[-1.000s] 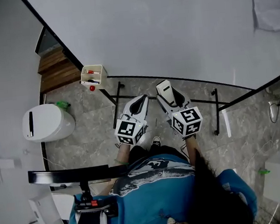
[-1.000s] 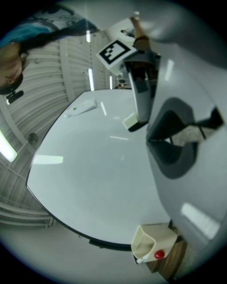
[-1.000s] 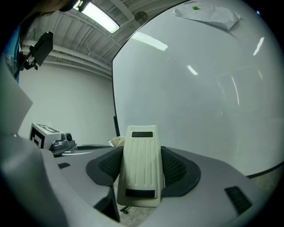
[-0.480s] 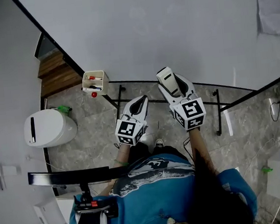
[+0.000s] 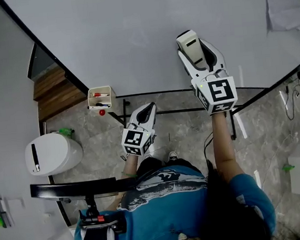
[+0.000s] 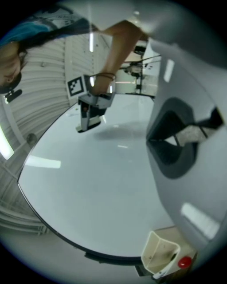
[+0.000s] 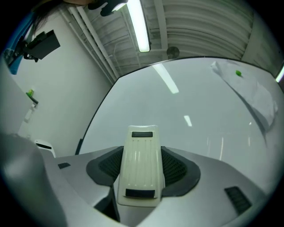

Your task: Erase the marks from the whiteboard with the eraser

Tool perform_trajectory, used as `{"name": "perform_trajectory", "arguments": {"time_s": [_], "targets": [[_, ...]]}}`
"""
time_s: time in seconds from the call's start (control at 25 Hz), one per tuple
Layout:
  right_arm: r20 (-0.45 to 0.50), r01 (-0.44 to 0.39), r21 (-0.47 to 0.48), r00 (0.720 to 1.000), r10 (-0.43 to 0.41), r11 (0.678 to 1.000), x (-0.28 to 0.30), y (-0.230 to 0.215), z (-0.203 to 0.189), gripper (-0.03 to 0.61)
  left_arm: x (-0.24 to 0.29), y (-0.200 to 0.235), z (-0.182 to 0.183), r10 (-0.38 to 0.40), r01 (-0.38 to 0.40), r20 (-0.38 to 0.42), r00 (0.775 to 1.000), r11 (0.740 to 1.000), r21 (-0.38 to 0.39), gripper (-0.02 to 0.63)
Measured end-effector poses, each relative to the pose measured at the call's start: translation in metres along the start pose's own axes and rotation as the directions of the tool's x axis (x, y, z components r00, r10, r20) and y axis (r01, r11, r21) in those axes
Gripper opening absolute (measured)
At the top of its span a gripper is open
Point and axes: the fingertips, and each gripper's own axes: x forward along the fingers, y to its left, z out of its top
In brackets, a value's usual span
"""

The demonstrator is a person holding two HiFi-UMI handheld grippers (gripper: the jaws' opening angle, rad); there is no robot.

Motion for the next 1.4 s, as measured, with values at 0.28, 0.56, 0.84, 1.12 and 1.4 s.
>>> {"name": "perform_trajectory", "arguments": {"time_s": [0.28,0.56,0.84,1.12,1.4], "targets": [[0.129,0.186,-0.074,0.976,-0.175,0.980,0.004,-0.076,0.071,0.262,0.003,0.002,0.002,-0.064,0.064,0.005,0.998,0.998,0.005,0.006],[0.176,0.311,-0.065,0.939,-0.296,0.948,-0.002,-0.137,0.099,0.262,0.007,0.003,0.003,-0.086,0.086,0.002,0.996,0.996,0.010,0.006],[0.166,0.365,-0.111,0.924,-0.345,0.924,0.003,-0.144,0.098,0.262,0.005,0.008,0.004,-0.078,0.078,0.004,0.997,0.997,0.004,0.006],[0.175,0.357,-0.202,0.929,-0.325,0.912,0.021,-0.105,0.094,0.262,0.001,0.013,0.001,-0.058,0.058,-0.002,0.998,0.998,0.002,0.006],[0.179,0.309,-0.294,0.947,-0.266,0.904,0.051,-0.033,0.087,0.262,-0.014,0.025,0.002,-0.016,0.016,0.005,1.000,1.000,-0.002,0.006]]}}
